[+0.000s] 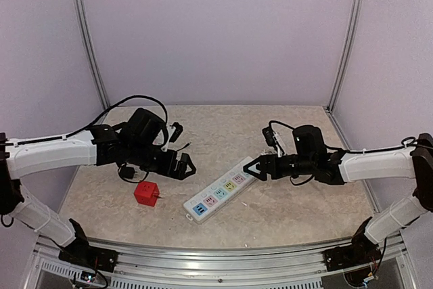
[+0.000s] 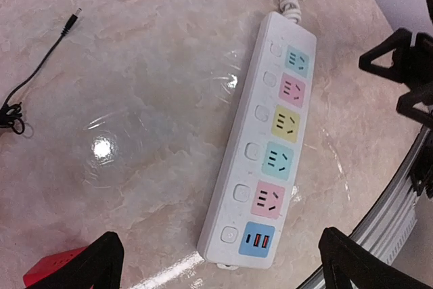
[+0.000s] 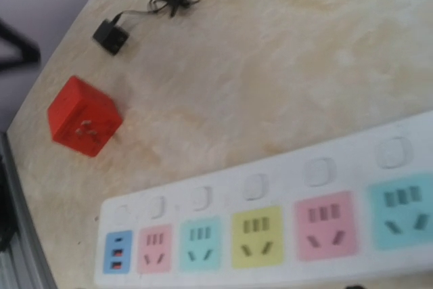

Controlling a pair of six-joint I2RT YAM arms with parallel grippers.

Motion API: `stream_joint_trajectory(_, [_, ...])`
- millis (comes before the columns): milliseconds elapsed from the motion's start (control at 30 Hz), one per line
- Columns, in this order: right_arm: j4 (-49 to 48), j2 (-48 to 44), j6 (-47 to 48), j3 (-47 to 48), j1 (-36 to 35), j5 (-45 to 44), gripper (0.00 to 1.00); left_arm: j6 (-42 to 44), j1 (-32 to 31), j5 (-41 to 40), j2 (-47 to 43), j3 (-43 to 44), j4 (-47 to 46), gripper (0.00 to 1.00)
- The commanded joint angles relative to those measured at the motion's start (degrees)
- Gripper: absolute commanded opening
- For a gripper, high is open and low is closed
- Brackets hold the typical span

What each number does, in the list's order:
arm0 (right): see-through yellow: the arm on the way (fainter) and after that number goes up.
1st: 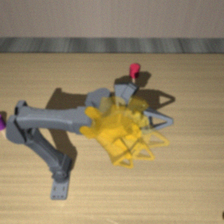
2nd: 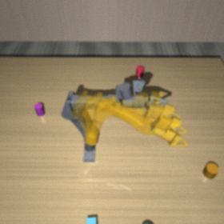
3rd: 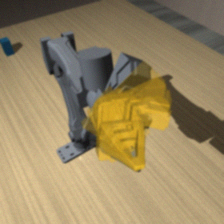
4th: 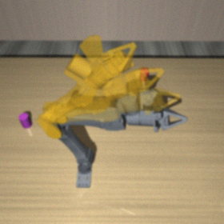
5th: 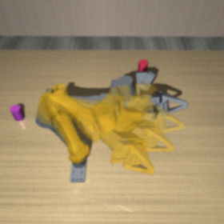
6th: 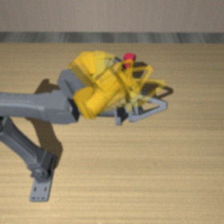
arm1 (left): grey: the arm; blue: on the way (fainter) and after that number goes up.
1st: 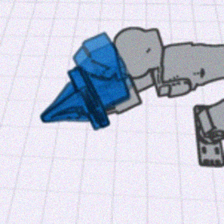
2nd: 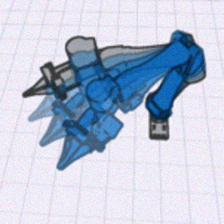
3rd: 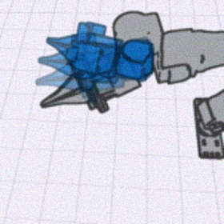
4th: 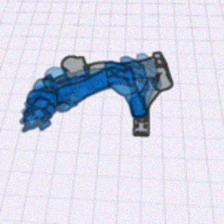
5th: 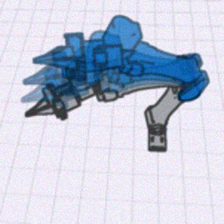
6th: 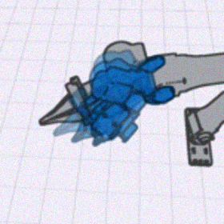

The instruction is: Pull the plug off the socket

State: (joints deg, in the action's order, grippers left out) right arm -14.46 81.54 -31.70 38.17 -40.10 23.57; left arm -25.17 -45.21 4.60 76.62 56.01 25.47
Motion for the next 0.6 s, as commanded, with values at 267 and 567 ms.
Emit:
stream_joint_trajectory(267, [6.27,-8.00,2.00,-2.93,4.73,-1.39,0.81,9.19,-14.43,-4.24,25.99,13.30,10.85,0.99])
stream_joint_trajectory(567, [7.43,-10.15,2.52,-4.32,6.45,-1.29,0.81,12.82,-15.31,-1.62,34.94,19.75,11.91,0.92])
